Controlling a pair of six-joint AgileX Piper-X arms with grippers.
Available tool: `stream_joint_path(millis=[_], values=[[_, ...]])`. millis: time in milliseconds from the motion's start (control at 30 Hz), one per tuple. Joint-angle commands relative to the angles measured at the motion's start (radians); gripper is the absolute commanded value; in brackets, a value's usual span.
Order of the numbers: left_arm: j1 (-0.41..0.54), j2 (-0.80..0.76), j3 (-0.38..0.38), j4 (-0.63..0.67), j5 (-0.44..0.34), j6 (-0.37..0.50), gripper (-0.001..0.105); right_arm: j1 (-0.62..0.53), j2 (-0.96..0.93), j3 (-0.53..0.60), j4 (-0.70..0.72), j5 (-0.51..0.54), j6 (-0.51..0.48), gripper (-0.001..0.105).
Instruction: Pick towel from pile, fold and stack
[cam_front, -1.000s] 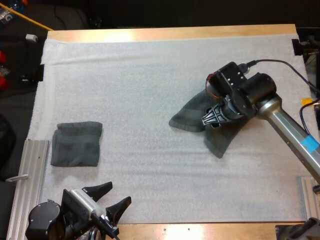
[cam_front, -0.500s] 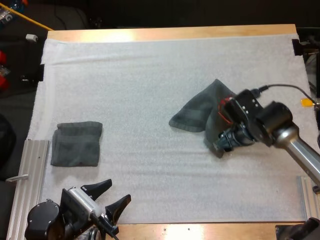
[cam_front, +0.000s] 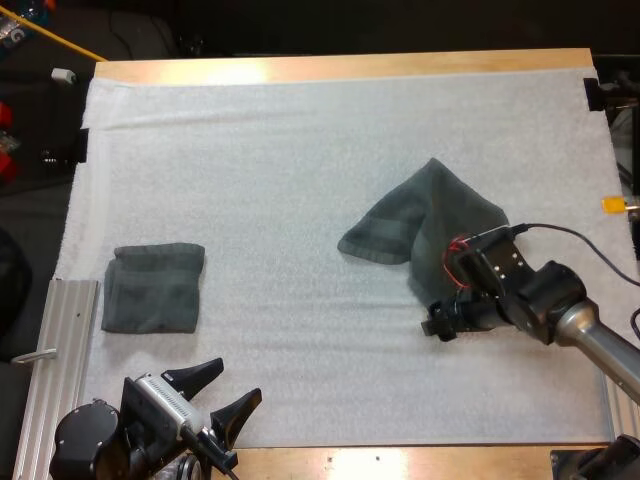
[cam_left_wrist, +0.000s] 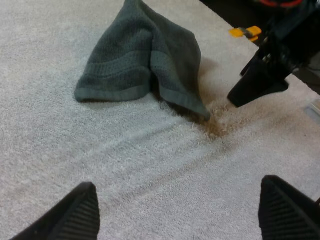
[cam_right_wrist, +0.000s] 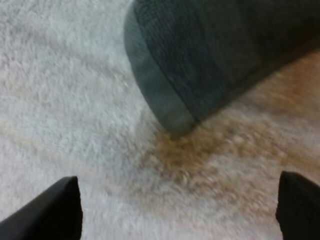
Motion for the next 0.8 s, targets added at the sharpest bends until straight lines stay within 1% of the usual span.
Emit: stream_joint_path(millis=[0,233,333,467,700,767], values=[[-0.005,0.002,-0.005,-0.016,-0.004,0.002,0.065,0.002,-0.007,0.017,-0.065,-0.016,0.003,0.075],[-0.005,0.002,-0.005,-0.016,-0.004,0.002,0.065,0.002,-0.007,0.078,-0.206,-0.016,0.002,0.075],[-0.005,0.002,-0.005,-0.016,-0.004,0.002,0.065,0.002,-0.007,0.096,-0.269,-0.016,0.014,0.071],[-0.005,0.002,-0.005,-0.016,-0.004,0.002,0.065,0.002,-0.003,0.096,-0.273,-0.016,0.068,0.057],[-0.005,0.002,-0.005,-0.016,-0.004,0.002,0.065,0.002,0.076,0.096,-0.267,-0.034,0.075,0.056],[-0.005,0.002,-0.005,-0.016,-0.004,0.002,0.065,0.002,0.098,0.096,-0.267,-0.034,0.094,0.056]])
